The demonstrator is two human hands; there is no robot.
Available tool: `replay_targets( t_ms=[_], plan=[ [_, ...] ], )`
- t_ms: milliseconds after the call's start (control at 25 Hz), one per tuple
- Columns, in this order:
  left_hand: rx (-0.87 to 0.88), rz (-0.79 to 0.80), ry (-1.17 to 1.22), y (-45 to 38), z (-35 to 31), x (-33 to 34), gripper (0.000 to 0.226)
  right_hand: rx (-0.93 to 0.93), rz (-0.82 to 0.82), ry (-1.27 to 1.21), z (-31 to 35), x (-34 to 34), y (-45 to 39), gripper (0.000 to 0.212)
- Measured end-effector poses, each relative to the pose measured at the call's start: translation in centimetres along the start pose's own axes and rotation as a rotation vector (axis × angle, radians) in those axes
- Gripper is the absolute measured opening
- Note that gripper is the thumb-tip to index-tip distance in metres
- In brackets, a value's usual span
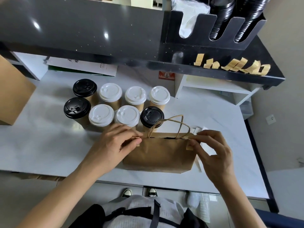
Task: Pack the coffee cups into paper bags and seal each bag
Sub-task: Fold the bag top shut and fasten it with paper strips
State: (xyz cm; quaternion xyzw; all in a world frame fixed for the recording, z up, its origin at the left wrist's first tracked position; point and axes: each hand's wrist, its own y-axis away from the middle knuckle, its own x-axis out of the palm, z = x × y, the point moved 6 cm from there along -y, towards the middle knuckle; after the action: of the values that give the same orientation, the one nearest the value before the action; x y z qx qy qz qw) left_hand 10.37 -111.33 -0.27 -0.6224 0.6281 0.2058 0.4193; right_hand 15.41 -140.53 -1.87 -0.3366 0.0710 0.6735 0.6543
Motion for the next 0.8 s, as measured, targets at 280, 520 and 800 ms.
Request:
replay_targets(
  t_ms=[280,520,800],
  plan=[
    [-0.414,-0.098,0.372,4.2,2.7,2.5,0.088,0.187,0.226,-0.204,-3.4,2.5,3.1,0.083],
    [-0.610,-0.086,0.621,8.1,3.3,5.4,0.086,0.296,0.497,-0.284,-6.1,5.0,6.5,0.097],
    [-0.643,-0.047,0.596,9.2,1.5,6.4,0.060,0.241,0.474,-0.281,-6.9,5.0,6.0,0.090]
  ],
)
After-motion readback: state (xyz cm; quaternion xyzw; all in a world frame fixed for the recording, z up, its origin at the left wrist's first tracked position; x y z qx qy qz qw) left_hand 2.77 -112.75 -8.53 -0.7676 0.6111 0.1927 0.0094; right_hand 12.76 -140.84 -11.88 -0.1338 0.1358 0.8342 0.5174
